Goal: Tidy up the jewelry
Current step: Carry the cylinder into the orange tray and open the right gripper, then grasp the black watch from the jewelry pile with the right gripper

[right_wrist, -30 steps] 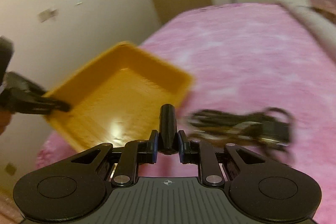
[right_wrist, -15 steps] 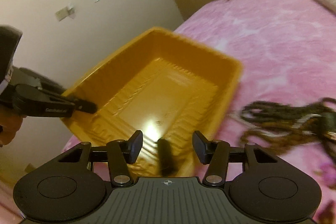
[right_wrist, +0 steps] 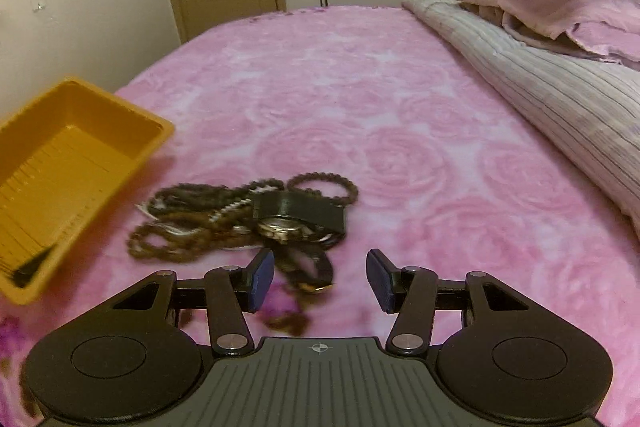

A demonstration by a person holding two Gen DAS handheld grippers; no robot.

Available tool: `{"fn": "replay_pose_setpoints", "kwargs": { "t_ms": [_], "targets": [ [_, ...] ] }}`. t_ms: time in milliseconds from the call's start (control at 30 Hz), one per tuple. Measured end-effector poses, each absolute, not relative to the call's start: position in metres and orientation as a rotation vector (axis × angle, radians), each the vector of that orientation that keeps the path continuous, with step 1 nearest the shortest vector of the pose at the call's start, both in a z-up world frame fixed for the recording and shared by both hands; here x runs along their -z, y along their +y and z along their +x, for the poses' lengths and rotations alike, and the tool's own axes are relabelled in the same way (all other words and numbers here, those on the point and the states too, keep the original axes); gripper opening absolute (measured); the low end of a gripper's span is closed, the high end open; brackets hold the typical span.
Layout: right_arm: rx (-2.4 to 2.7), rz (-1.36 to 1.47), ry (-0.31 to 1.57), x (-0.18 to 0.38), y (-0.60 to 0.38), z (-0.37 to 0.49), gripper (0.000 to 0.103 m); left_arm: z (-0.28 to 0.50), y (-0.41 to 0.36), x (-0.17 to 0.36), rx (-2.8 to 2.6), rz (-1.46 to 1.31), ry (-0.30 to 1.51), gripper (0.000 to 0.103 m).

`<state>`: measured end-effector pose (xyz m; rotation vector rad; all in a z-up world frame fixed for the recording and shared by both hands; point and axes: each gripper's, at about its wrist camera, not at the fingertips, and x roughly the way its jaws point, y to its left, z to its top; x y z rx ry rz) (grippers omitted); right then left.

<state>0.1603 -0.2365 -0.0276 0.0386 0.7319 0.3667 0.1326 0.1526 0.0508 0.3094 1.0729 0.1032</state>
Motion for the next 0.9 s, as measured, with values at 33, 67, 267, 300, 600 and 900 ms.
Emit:
{"fn": "replay_pose_setpoints", "kwargs": {
  "t_ms": [33, 67, 267, 300, 600, 900],
  "targets": [
    [-0.367, 0.032, 0.735, 0.03, -0.236, 0.164, 0.052, 0.133, 0.152, -0.051, -0.104, 0.309, 1.073, 0.003],
    [-0.373, 0.024, 0.74, 0.033, -0.235, 0.167, 0.052, 0.133, 0.152, -0.051, -0.103, 0.31, 1.073, 0.003],
    [-0.407, -0.043, 0.781, 0.046, -0.222, 0.177, 0.045, 0.133, 0.152, -0.051, -0.103, 0.31, 1.073, 0.003],
    [-0.407, -0.051, 0.788, 0.048, -0.22, 0.178, 0.039, 0.133, 0.152, -0.051, -0.103, 0.311, 1.073, 0.003],
    [-0.386, -0.01, 0.817, 0.042, -0.222, 0.173, 0.012, 0.132, 0.152, -0.051, -0.103, 0.311, 1.072, 0.003],
    [-0.399, 0.091, 0.836, 0.021, -0.232, 0.155, 0.012, 0.132, 0.15, -0.052, -0.104, 0.31, 1.072, 0.003]
  ]
}}
